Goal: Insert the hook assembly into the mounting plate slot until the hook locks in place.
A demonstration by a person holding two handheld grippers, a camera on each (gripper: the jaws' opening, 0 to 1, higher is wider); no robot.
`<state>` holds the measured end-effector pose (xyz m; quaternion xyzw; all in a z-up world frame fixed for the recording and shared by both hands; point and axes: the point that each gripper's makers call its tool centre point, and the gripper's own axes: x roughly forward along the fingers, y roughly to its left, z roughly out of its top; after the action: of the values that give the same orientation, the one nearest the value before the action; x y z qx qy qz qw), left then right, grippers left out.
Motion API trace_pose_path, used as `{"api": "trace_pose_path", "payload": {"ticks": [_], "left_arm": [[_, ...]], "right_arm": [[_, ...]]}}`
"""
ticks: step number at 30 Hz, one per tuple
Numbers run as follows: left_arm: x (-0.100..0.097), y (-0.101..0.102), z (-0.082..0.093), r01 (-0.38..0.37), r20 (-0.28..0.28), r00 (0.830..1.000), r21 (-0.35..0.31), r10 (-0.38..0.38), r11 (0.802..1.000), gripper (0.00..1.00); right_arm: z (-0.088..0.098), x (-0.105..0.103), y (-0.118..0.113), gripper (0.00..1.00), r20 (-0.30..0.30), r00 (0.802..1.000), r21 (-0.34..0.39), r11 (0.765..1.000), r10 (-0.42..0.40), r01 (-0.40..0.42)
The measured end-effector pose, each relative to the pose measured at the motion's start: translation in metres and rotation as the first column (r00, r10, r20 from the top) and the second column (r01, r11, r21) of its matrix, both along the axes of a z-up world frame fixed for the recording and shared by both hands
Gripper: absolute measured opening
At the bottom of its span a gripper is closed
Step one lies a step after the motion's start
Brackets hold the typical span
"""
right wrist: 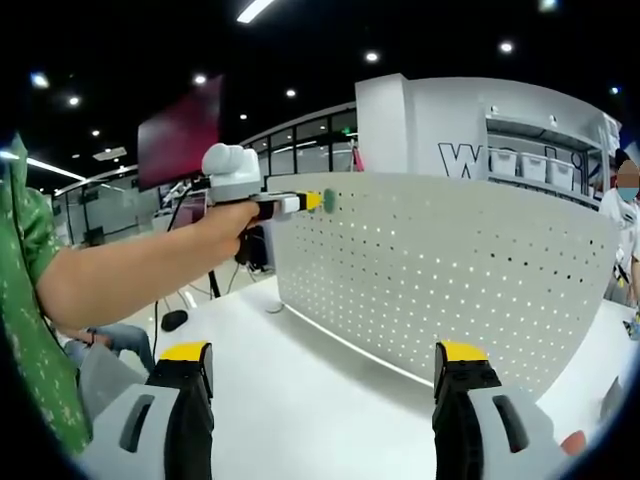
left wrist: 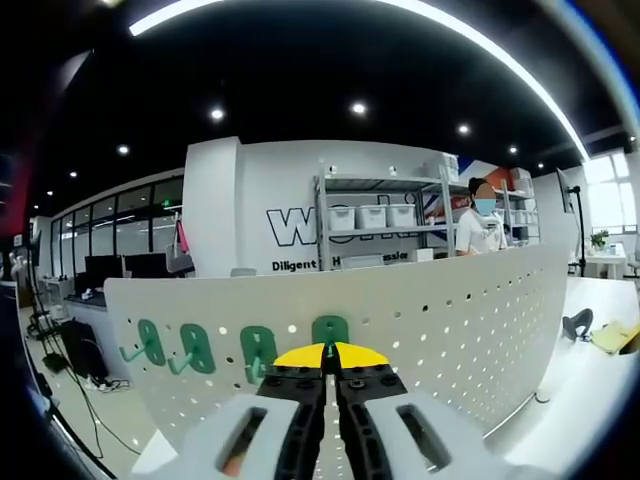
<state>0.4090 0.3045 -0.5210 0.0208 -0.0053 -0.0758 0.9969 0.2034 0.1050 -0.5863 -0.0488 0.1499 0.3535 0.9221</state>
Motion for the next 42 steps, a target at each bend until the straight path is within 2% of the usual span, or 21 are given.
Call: {"api": "trace_pose_path", "payload": {"ticks": [16,29,42], "left_arm": [[0.0013,-0.0049,0.0,-0.007,0.012,1.0,0.041,0.006,0.999,0.02],[0.0036,-0.0074,-0.0022,-0.007,0.016,1.0,0.06,0.006,0.998,0.02],[0.0025,-0.007,-0.0039,-0.009,0.025,1.0,0.048,0.008,0.999,0.02]], "right_arm": [[-0.0022,0.0001,0.004,0.93,-0.007,1.0,-0.004,1.0,0.01,-0.01],[-0.0056,0.0012,-0.0013,0.93,-0.013,1.0,-0.003,1.0,0.001,-0.001],[-0.0029,0.0015,0.0006,0.93,-0.006,1.0,-0.003,1.0,0.006,-0.006]]}}
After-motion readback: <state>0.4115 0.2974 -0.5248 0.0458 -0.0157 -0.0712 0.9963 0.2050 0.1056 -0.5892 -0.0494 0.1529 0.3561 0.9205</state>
